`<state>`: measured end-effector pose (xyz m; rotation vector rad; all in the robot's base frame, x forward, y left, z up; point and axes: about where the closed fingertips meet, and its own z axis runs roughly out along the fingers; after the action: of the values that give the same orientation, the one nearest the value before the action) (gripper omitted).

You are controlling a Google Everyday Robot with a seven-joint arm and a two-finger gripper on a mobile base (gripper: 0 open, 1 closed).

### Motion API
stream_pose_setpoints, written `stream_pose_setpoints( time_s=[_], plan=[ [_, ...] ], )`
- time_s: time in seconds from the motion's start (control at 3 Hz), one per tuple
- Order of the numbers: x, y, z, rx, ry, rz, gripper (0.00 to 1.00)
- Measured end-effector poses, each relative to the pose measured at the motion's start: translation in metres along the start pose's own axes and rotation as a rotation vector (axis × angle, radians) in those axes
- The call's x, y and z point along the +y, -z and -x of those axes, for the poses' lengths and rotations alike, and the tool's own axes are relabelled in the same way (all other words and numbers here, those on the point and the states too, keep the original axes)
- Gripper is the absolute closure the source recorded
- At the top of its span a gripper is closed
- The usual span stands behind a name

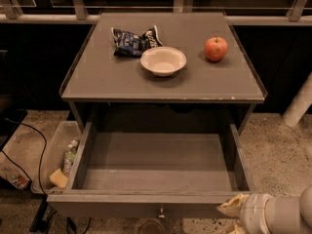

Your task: Close top drawer

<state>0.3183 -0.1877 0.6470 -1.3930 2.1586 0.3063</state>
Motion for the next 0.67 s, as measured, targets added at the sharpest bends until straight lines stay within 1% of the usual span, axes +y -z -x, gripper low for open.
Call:
stream_pose_setpoints(
  time_s=[0.33,0.67],
  plan=[
    [-0.002,-0.003,0.003,-0.009,-0.002,-0.007,0.14],
    [-0.031,-0.018,0.018,-0.051,-0.006,-0.032,0.37]
  ],
)
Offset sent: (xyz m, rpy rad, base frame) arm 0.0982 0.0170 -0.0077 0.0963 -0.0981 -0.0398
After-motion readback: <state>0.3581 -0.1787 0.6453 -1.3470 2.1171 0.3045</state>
